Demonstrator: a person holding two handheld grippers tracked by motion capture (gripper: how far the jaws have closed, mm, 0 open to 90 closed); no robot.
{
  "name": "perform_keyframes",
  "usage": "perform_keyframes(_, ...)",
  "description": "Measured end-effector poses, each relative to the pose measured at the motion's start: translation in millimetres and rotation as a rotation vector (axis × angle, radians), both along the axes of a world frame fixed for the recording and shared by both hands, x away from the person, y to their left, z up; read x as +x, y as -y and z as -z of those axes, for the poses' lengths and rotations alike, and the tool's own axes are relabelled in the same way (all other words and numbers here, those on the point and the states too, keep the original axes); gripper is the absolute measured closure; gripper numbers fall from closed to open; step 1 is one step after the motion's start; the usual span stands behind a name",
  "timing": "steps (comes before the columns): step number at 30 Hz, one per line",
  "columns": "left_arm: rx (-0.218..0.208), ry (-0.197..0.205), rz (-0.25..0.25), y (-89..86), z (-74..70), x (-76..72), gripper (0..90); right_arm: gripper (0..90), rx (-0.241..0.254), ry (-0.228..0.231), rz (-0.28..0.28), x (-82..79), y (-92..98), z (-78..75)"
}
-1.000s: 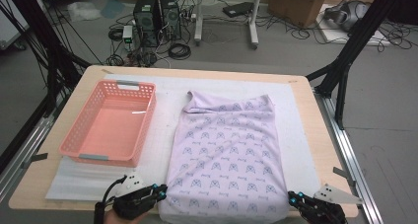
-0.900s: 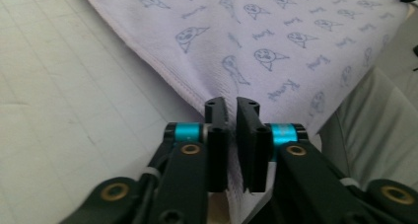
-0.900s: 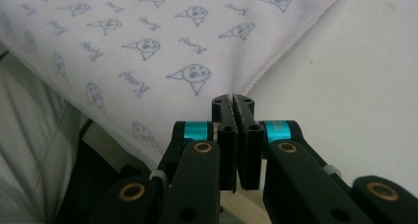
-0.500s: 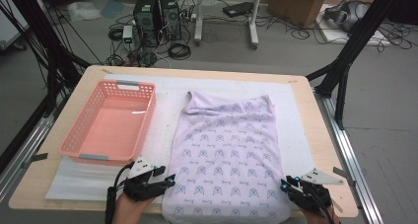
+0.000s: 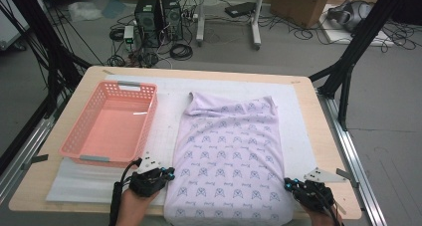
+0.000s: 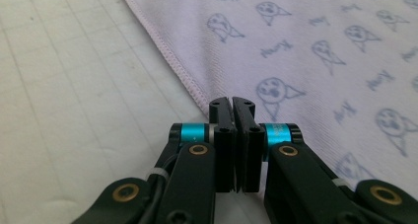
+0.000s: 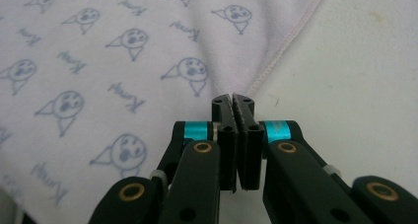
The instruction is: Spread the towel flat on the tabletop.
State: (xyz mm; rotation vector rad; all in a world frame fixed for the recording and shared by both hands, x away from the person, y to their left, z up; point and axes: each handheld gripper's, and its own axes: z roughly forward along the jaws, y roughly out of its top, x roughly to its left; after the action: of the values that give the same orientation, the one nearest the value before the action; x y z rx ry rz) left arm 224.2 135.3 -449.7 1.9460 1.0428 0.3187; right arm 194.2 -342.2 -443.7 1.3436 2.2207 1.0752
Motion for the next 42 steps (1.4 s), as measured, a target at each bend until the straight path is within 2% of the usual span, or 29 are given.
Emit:
perform_keyframes(8, -0.053, 0.014, 0.028, -19.6, -11.2, -29.8, 87.4, 89.0, 0.024, 0.032, -0.032, -34.0, 8.7, -12.1)
perform_keyframes(16, -0.071, 0.010, 0.109, -17.0, -9.1, -61.0, 86.2, 88.9, 0.027, 0.021, -0.048, -68.6, 16.1, -15.4)
perform_keyframes(17, -0.070, 0.015, 0.119, -16.9, -8.2, -61.9, 82.4, 88.3, 0.020, 0.014, -0.055, -71.4, 15.8, -15.2)
perform_keyframes(19, -0.062, 0.023, 0.104, -15.3, -6.9, -57.2, 67.4, 82.1, 0.026, 0.012, -0.049, -72.3, 14.5, -14.1)
perform_keyframes(21, -0.079, 0.028, 0.079, -14.6, -7.3, -47.4, 59.4, 74.4, 0.033, 0.026, -0.026, -65.4, 12.9, -14.4)
perform_keyframes(26, -0.098, 0.066, 0.045, -11.7, -9.6, -22.8, 50.7, 71.5, 0.040, 0.067, 0.009, -37.8, 5.1, -16.2)
perform_keyframes(29, -0.100, 0.073, 0.039, -8.7, -8.1, -7.8, 47.9, 68.6, 0.040, 0.065, 0.029, -15.0, 0.7, -13.4)
perform_keyframes(33, -0.100, 0.053, 0.036, -4.5, -3.2, 9.1, 45.5, 64.0, 0.011, 0.046, 0.044, 10.0, -5.5, -6.0)
perform_keyframes(39, -0.092, 0.028, 0.021, 3.4, -1.1, 28.2, 44.1, 62.3, 0.003, 0.033, 0.033, 21.4, -11.7, -0.9)
perform_keyframes(42, -0.083, 0.017, -0.002, 2.5, 0.5, 34.8, 43.5, 61.9, -0.001, 0.023, 0.025, 23.4, -13.5, 1.8)
